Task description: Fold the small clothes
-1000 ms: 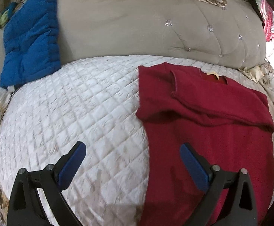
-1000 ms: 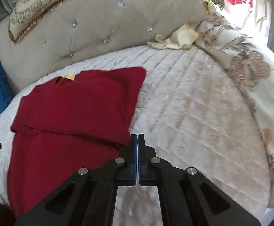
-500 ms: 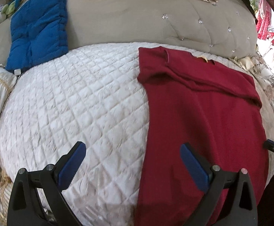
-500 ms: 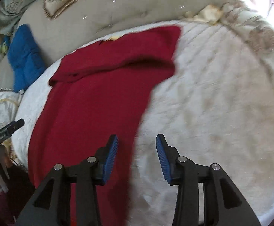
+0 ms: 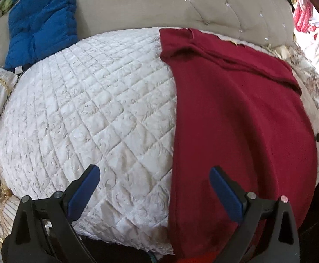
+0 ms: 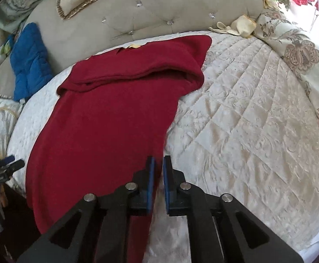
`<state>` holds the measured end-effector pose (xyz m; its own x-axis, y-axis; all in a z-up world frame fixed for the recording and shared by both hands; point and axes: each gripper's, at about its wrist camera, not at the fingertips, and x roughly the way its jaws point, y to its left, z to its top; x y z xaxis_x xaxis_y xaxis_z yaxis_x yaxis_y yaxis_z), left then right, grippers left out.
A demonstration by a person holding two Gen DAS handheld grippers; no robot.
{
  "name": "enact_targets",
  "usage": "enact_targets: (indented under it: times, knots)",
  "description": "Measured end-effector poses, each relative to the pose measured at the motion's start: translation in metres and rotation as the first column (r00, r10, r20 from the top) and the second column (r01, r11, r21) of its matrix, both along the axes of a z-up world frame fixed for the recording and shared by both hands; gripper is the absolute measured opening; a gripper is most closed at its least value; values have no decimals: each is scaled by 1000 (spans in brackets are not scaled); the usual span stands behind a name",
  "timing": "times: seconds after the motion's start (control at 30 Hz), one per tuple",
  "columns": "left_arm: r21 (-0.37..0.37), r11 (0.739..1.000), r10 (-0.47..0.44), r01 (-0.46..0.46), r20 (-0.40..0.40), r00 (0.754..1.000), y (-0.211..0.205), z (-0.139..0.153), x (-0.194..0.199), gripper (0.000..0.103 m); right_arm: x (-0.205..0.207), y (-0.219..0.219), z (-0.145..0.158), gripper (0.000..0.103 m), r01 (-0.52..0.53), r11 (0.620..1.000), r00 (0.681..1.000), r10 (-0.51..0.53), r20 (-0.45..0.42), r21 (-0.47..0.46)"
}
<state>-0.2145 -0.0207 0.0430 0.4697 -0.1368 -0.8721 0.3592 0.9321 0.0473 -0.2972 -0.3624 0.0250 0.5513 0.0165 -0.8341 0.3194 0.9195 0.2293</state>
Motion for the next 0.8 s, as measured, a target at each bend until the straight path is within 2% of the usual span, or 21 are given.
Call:
enact_targets:
  times: [0.03, 0.07, 0.1, 0.27, 0.37, 0.47, 0.57, 0.67, 0.8]
  knots:
    - [9, 1000, -6, 6, -2, 1000, 0, -2, -1, 102, -5, 3, 2, 8, -20, 1000, 1000, 20, -2, 18]
    - [12, 1000, -13, 13, -10, 1000, 0, -4, -2, 102, -12, 6, 3, 22, -47, 997, 999, 47, 1, 52]
    - [7, 1000, -22, 22, -25, 999, 0, -7, -4, 102, -21, 9, 2, 24, -73, 993, 997, 74, -3, 92]
    - [-50, 995, -97, 92, -101, 990, -2, -15, -17, 102, -56, 34, -23, 24, -116, 976, 983, 139, -117, 183]
    - [3, 995, -102, 102, -98, 990, -2, -19, -23, 102, -66, 44, -37, 27, -117, 967, 977, 153, -150, 226]
    - [5, 997, -76, 77, -156, 985, 3, -28, -22, 101, -70, 52, -57, 30, -99, 956, 969, 156, -193, 276]
    - [-27, 998, -69, 65, -207, 976, 5, -33, -24, 100, -71, 59, -59, 32, -111, 959, 964, 168, -205, 262]
    - [-12, 997, -71, 70, -220, 973, 2, -38, -29, 100, -68, 60, -62, 34, -110, 954, 962, 173, -212, 280]
    - [13, 996, -87, 92, -219, 972, -4, -42, -36, 100, -61, 69, -62, 36, -114, 959, 957, 176, -229, 258]
